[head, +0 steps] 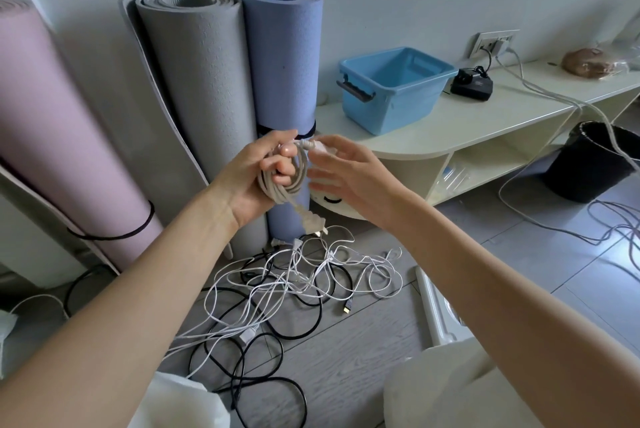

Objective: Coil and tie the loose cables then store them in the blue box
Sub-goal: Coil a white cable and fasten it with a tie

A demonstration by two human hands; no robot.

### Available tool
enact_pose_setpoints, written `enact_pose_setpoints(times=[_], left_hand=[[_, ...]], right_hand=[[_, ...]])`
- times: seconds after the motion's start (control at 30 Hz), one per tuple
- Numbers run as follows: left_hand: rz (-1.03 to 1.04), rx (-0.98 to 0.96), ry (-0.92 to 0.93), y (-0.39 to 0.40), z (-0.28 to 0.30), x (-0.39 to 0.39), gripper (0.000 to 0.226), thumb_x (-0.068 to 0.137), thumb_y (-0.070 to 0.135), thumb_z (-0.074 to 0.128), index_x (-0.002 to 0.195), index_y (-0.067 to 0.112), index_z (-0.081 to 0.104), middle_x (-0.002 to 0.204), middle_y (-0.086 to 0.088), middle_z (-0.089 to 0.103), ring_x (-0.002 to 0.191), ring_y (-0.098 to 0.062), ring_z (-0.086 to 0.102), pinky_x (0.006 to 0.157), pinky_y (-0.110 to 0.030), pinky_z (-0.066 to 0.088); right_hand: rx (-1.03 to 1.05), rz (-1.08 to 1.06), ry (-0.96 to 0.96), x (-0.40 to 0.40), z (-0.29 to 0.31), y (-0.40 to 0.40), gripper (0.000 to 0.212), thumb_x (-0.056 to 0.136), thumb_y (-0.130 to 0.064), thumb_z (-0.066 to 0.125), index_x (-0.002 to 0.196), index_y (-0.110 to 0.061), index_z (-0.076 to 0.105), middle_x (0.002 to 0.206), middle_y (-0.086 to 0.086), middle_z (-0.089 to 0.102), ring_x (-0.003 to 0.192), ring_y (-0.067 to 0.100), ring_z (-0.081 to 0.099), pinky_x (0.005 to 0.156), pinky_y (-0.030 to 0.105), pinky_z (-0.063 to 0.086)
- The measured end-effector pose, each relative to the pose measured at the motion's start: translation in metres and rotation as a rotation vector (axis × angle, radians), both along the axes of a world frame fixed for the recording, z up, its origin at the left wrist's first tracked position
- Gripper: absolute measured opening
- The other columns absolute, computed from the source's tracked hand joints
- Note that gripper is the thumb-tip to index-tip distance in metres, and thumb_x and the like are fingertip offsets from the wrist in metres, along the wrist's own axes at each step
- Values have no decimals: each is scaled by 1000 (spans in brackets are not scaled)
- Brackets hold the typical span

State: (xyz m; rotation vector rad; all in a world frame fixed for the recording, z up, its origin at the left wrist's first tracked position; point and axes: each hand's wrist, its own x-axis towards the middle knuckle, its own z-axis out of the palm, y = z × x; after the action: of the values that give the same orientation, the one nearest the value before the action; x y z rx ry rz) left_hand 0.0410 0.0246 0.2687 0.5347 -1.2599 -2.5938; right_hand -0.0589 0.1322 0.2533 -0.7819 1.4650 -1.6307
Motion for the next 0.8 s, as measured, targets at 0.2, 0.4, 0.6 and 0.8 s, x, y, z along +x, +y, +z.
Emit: enact_pose_setpoints(times=[0.2, 0.4, 0.6, 0.8], left_hand=[[255, 181, 126, 0, 0, -9, 45, 95, 19, 39, 51, 15, 41, 29, 10, 29, 25, -3, 31, 29, -9, 23], [543, 211, 190, -18, -2, -5, 43, 94, 11, 38, 51, 15, 39, 36, 9, 35, 28, -1, 33, 32, -8, 28], [381, 111, 158, -15, -9, -8, 44, 94, 12, 42, 53, 8, 59, 44, 5, 51, 42, -1, 51, 42, -10, 40], [437, -165, 101, -22, -18, -12, 24, 98, 18, 43, 80, 11, 57, 69, 3, 73, 76, -4, 69, 73, -12, 48]], right_hand=[[91, 119, -170, 9, -11, -6, 18, 97, -32, 45, 114, -28, 47, 110, 5, 56, 87, 34, 60, 85, 45, 44], [283, 139, -184, 2, -16, 4, 38, 89, -30, 58, 116, -5, 52, 104, 16, 58, 84, 31, 66, 81, 34, 56], [214, 148, -2, 6, -18, -5, 25, 85, -3, 62, 109, -7, 56, 84, 6, 62, 69, 19, 64, 72, 22, 57], [241, 288, 251, 9, -14, -3, 11, 86, -2, 61, 84, -12, 65, 71, 3, 62, 52, 6, 61, 52, 13, 47]])
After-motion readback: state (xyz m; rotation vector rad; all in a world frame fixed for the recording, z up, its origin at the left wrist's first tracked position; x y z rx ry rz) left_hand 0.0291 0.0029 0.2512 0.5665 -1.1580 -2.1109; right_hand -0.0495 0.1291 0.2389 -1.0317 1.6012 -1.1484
